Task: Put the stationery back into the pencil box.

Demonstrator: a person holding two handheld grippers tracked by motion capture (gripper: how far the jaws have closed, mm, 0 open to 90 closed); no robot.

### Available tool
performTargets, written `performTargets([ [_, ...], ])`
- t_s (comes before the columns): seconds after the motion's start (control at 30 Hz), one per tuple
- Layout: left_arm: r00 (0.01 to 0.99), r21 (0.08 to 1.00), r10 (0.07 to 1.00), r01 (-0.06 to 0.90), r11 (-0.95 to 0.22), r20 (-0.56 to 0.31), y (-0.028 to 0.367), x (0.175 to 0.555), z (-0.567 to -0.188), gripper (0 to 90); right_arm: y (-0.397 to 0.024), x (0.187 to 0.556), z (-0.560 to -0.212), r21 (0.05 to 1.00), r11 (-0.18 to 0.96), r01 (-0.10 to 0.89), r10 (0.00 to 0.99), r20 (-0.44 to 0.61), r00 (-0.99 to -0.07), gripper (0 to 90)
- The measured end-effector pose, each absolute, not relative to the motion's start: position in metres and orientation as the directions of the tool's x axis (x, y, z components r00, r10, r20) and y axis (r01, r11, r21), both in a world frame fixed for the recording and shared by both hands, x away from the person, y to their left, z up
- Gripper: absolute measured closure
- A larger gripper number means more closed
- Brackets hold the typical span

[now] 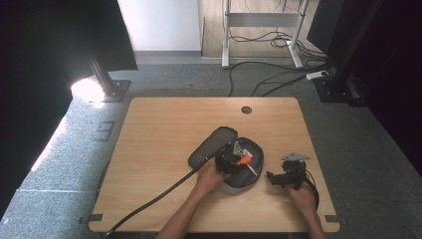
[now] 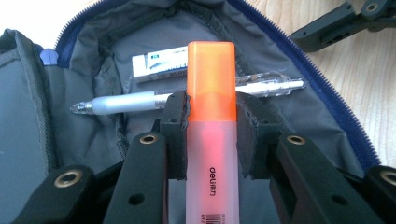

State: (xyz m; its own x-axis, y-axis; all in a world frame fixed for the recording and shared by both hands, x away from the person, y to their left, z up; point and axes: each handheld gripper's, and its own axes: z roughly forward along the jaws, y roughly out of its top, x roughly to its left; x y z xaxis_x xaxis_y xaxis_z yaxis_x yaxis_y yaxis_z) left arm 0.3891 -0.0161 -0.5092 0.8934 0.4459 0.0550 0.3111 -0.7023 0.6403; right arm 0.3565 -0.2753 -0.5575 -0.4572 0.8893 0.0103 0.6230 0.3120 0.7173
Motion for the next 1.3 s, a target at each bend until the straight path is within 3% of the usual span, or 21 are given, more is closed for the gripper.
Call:
performTargets([
  [0.63, 0.89, 0.645, 0.456, 0.33, -0.689, 0.032, -0.013, 0.391, -0.507, 61.2, -0.275, 0.356, -0.557, 0.717, 0.312, 0.623, 0.889, 0.01, -0.457, 0.0],
  [1.3, 0.9, 0.741, 0.43, 0.338, -0.58, -0.075, 0.005, 0.385, -0.48, 25.4, -0.275, 0.356, -0.557, 0.718, 0.311, 0.623, 0.89, 0.011, -0.456, 0.0],
])
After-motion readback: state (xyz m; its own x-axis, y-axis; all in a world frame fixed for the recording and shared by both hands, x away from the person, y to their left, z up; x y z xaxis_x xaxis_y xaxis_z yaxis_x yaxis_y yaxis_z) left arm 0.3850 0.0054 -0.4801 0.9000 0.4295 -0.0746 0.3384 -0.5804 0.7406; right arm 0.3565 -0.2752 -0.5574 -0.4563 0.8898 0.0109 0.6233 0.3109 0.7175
